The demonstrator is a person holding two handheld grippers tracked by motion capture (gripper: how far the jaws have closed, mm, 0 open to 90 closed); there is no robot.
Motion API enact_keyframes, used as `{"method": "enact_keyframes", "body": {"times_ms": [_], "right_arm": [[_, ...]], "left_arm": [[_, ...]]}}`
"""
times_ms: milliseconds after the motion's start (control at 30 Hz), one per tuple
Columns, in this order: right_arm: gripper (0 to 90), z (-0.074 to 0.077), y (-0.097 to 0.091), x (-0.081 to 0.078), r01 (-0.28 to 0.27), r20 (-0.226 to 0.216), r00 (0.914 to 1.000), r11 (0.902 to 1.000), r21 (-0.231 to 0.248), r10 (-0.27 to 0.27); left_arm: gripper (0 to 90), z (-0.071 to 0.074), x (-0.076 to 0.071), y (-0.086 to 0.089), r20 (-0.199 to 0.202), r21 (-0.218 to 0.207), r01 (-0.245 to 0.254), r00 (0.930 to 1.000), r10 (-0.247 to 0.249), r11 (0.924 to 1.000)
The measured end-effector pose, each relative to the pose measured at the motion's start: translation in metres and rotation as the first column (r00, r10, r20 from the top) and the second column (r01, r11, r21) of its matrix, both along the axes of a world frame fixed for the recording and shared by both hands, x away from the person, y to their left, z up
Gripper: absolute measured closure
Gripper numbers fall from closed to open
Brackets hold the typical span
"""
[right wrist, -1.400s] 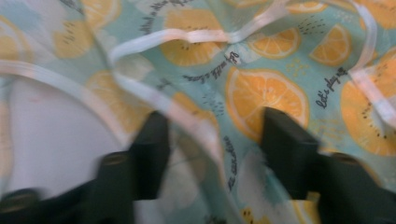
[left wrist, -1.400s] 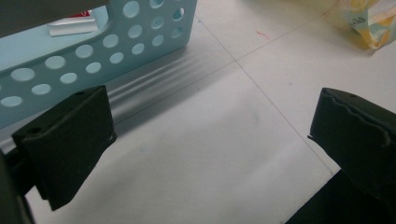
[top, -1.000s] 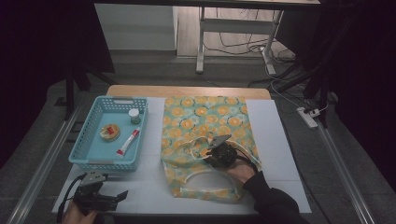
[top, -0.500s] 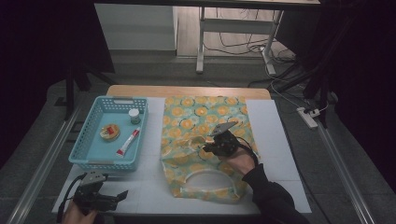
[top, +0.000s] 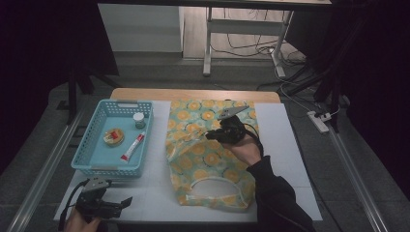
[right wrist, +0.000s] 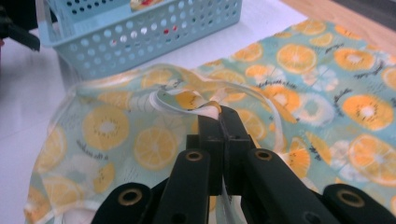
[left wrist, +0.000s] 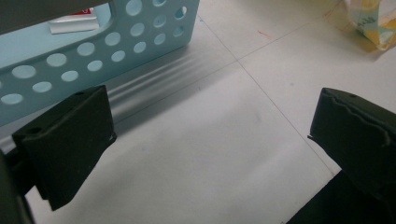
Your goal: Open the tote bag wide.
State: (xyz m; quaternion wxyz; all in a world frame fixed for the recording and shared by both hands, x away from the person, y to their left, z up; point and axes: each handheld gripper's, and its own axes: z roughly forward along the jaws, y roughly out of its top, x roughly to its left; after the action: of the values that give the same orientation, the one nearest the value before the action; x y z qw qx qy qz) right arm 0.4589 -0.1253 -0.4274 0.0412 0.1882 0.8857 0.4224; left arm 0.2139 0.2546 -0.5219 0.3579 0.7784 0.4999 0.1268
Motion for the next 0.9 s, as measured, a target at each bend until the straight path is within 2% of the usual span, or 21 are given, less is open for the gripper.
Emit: {"method": "enact_keyframes", "body": {"times_ms": [400,733,900], "right_arm": [[90.0,0.014,0.007,0.012,0.000,0.037,0.9993,0.9997,0.026,-0.001],[90.0,0.018,0.004,0.010,0.000,0.056,0.9985,0.9982,0.060,-0.003],[89.9,0.018,0.003,0.008,-0.011,0.055,0.9984,0.9984,0.055,0.008]], "left_arm": [[0.0,0.000,0.000,0.002,0.000,-0.009,-0.022,0.9998,0.022,0.9997],[0.0,0.000,-0.001,0.003,0.005,-0.024,-0.035,0.9994,0.035,0.9991],[0.0,0.001,-0.002,0.004,0.008,-0.026,-0.040,0.9991,0.040,0.9989]]}}
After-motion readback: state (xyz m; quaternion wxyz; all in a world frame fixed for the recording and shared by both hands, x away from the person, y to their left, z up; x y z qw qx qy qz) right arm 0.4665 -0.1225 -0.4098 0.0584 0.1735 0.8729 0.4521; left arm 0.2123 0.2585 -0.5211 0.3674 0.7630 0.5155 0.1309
